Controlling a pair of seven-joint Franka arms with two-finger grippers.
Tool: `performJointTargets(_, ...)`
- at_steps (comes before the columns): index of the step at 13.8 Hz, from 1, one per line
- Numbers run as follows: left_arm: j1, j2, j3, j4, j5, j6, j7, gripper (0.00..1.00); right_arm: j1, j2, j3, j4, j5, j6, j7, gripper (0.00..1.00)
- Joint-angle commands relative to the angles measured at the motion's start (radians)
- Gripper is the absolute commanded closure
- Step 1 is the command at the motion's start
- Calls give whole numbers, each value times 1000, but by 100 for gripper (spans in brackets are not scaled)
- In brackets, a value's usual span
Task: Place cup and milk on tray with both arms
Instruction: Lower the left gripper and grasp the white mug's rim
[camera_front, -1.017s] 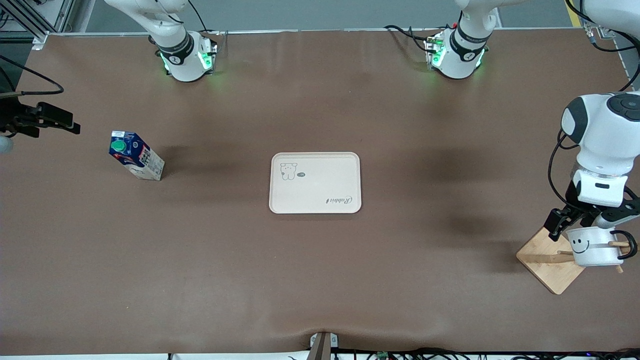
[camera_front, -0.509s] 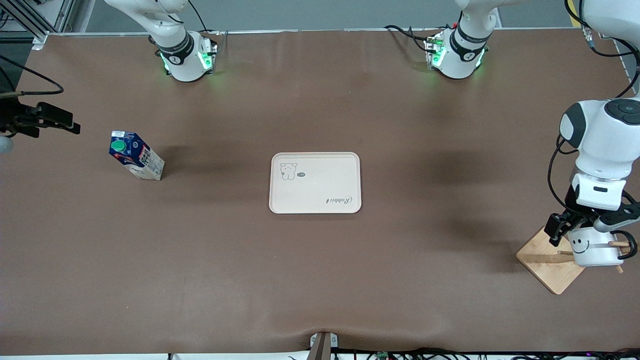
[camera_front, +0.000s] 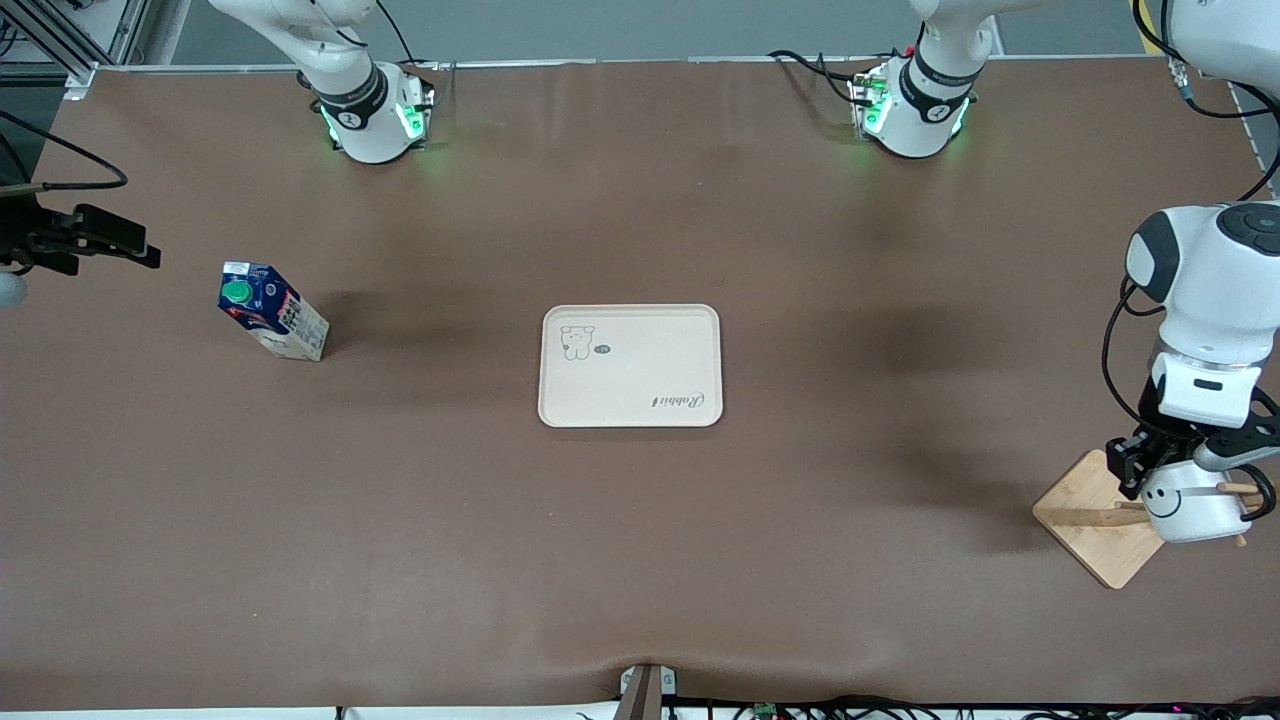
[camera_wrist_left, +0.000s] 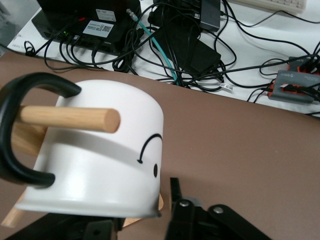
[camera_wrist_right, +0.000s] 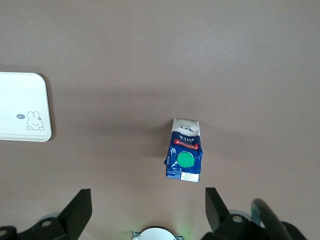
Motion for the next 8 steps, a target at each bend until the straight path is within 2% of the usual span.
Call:
performJointTargets(1,3,6,-4,16,25,9,26,72,-4,8,2,18,12,-3,13,0)
performJointTargets(3,-4,6,-5,16,26,2,26,88,-4,8,2,18,12,-3,13,0)
performJointTargets(4,-4,6,-7,15,26,1,30,94,-4,8,2,18,12,-3,13,0)
performJointTargets(8,-12,3,-10,7,34,-1,43,100,-4,8,2,18,12,-3,13,0)
